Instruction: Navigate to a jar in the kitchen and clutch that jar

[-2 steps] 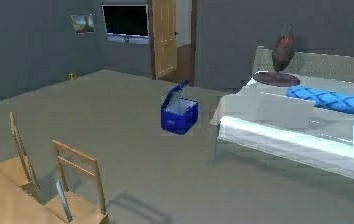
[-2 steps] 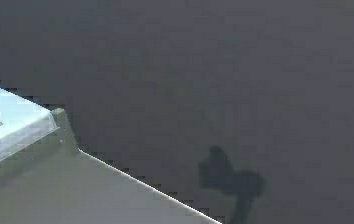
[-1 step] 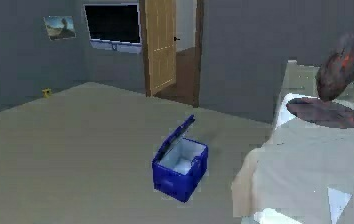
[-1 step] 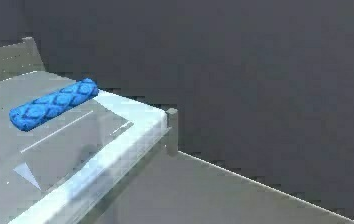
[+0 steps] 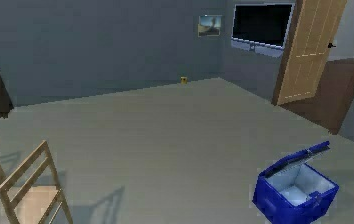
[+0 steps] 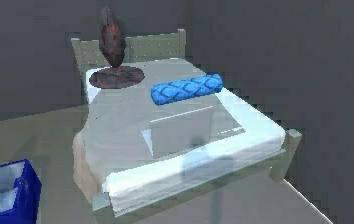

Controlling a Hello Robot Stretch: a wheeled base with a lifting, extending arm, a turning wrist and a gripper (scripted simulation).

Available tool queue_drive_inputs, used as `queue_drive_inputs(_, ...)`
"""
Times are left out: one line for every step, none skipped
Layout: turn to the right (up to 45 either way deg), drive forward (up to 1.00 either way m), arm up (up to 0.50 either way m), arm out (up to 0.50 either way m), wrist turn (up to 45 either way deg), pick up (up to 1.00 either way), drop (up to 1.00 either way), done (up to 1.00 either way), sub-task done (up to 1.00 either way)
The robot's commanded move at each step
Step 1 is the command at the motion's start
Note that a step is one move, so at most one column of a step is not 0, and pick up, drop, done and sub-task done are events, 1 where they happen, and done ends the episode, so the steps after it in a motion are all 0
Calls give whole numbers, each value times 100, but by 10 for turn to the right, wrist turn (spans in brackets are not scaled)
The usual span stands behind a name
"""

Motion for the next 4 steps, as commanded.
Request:
queue_drive_inputs(0, 5, 0, 0, 0, 0, 0, 0, 0)
queue_drive_inputs(120, 0, 0, 0, 0, 0, 0, 0, 0)
queue_drive_inputs(0, 100, 0, 0, 0, 0, 0, 0, 0)
queue_drive_inputs(150, 0, 0, 0, 0, 0, 0, 0, 0)
